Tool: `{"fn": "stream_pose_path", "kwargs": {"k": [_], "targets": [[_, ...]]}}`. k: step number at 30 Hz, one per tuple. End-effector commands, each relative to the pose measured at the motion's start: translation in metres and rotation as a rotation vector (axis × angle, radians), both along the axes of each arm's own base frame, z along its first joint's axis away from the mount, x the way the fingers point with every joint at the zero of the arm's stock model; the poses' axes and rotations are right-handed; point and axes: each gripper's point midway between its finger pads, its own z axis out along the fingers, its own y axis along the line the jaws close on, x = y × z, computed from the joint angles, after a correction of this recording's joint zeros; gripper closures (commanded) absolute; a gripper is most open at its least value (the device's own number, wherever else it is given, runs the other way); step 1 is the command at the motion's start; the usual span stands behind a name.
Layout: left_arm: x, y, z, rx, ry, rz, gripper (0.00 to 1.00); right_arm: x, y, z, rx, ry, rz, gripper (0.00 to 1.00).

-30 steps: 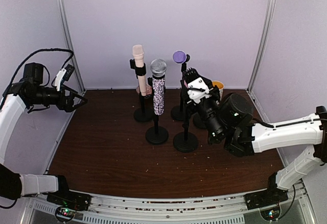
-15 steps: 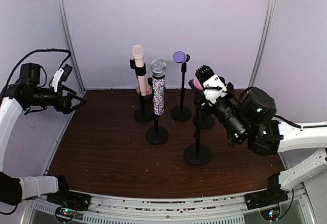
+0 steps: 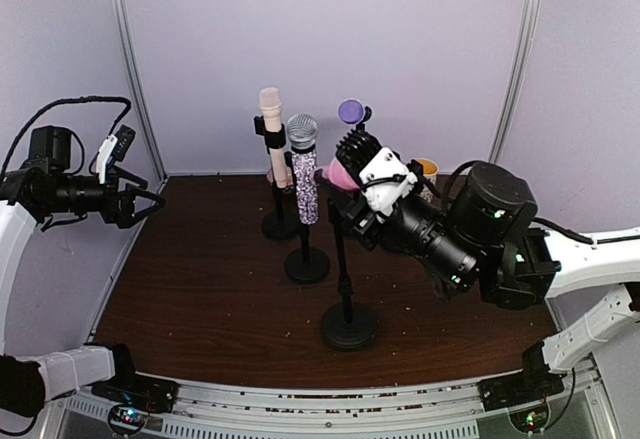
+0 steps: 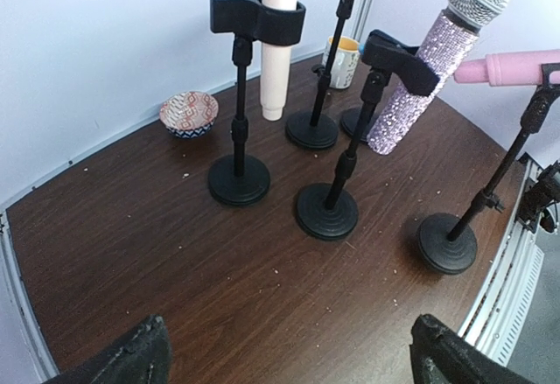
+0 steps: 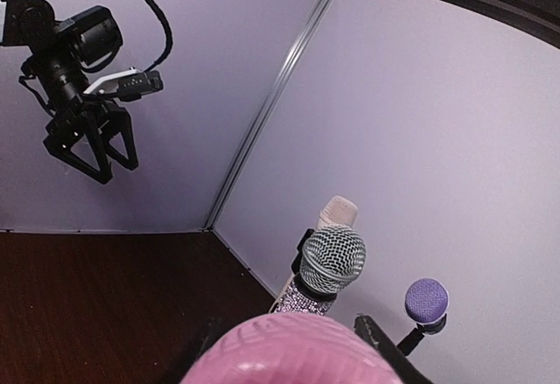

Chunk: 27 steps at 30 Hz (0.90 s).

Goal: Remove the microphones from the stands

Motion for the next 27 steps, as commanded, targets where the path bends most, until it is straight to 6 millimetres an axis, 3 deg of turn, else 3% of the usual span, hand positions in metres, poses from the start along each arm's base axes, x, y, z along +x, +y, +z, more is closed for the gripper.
{"fn": "stream_pose_path", "kwargs": {"k": [1, 4, 13, 18, 27], "targets": [[-0.011, -0.008, 0.018, -0.053, -0.021, -0.027, 0.02, -0.018, 0.027, 0.049, 0.143, -0.024, 0.112, 1.00], [-0.019, -0.014, 0.021, -0.083, -0.017, -0.060, 0.02, -0.019, 0.051, 0.060, 0.182, -0.022, 0.145, 1.00], [-0.041, -0.027, 0.025, -0.141, -0.012, -0.150, 0.02, -0.020, 0.115, 0.064, 0.231, 0.004, 0.207, 1.00], [-0.043, -0.032, 0.021, -0.162, 0.010, -0.176, 0.02, -0.006, 0.146, 0.068, 0.279, -0.010, 0.192, 1.00], [-0.039, -0.050, 0.008, -0.164, 0.020, -0.243, 0.02, 0.023, 0.178, 0.076, 0.394, 0.018, 0.168, 1.00]]}}
